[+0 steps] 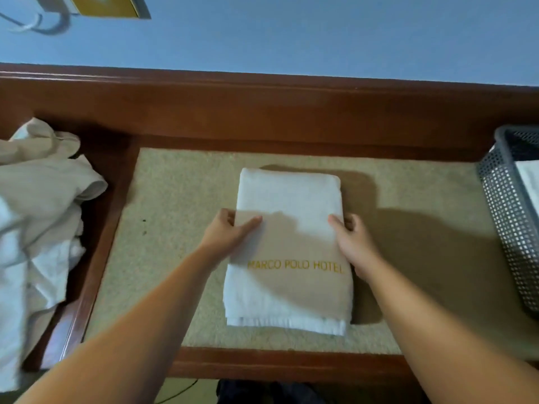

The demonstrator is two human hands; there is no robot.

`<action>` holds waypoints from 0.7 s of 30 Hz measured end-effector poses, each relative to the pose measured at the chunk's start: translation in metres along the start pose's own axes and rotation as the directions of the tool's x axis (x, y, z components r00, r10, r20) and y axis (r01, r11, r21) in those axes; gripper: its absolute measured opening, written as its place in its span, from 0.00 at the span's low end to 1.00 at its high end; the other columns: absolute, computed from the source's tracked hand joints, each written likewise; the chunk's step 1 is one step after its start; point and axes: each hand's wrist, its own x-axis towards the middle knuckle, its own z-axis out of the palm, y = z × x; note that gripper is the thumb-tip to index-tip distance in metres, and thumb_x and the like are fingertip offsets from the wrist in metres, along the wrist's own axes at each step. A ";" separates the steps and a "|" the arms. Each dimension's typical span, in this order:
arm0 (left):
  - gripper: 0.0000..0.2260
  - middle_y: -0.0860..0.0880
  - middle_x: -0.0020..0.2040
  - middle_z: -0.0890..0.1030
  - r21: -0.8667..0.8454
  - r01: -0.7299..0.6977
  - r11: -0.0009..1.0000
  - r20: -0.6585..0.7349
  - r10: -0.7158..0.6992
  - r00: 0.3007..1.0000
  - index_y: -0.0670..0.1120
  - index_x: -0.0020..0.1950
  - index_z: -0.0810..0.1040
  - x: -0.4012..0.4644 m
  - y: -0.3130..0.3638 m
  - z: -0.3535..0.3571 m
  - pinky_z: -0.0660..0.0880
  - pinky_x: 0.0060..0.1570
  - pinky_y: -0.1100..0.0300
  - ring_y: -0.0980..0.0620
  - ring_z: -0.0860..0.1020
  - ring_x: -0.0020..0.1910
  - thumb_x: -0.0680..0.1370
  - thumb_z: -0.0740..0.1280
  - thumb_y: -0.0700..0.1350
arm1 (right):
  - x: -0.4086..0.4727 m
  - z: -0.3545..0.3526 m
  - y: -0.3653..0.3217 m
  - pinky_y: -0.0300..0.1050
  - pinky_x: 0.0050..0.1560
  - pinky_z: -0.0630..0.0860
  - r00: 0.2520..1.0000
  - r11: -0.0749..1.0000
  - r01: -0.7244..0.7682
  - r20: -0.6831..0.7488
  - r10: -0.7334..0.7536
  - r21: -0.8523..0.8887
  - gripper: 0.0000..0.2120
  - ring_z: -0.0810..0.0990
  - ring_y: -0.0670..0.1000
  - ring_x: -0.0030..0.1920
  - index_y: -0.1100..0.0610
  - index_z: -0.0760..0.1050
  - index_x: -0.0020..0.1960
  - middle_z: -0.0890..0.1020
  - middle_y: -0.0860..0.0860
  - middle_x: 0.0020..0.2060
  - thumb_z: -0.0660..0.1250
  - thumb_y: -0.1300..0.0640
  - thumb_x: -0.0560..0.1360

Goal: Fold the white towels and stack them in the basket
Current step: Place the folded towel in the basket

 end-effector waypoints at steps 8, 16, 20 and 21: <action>0.21 0.39 0.56 0.80 0.146 0.131 0.981 -0.070 -0.122 0.990 0.45 0.57 0.65 -0.088 -0.035 0.042 0.68 0.44 0.52 0.38 0.79 0.52 0.84 0.59 0.63 | -0.075 0.011 0.051 0.45 0.48 0.67 0.999 0.987 -0.037 -0.030 0.033 -0.156 0.17 0.79 0.54 0.54 0.59 0.75 0.58 0.80 0.52 0.51 0.59 0.45 0.85; 0.31 0.50 0.50 0.86 -0.110 0.233 0.966 0.144 -0.217 0.965 0.45 0.59 0.83 -0.086 -0.033 0.018 0.79 0.45 0.55 0.49 0.85 0.48 0.70 0.75 0.70 | -0.081 -0.005 0.032 0.40 0.53 0.76 0.973 0.987 -0.161 0.161 0.163 -0.030 0.19 0.82 0.42 0.52 0.51 0.80 0.60 0.85 0.42 0.52 0.67 0.37 0.80; 0.27 0.48 0.47 0.88 -0.169 0.290 0.942 0.297 -0.232 0.926 0.45 0.58 0.84 -0.089 -0.047 0.009 0.83 0.44 0.52 0.47 0.87 0.46 0.71 0.77 0.65 | -0.092 -0.017 0.039 0.44 0.64 0.72 0.928 0.926 -0.258 0.196 0.317 -0.276 0.41 0.78 0.54 0.68 0.56 0.79 0.70 0.81 0.53 0.67 0.59 0.24 0.75; 0.28 0.47 0.48 0.88 -0.129 0.275 0.953 0.305 -0.226 0.925 0.45 0.59 0.84 -0.092 -0.050 0.008 0.82 0.39 0.54 0.46 0.87 0.44 0.72 0.75 0.66 | -0.094 -0.017 0.043 0.46 0.66 0.70 0.922 0.911 -0.271 0.187 0.339 -0.311 0.45 0.75 0.57 0.72 0.58 0.78 0.72 0.78 0.56 0.71 0.57 0.22 0.75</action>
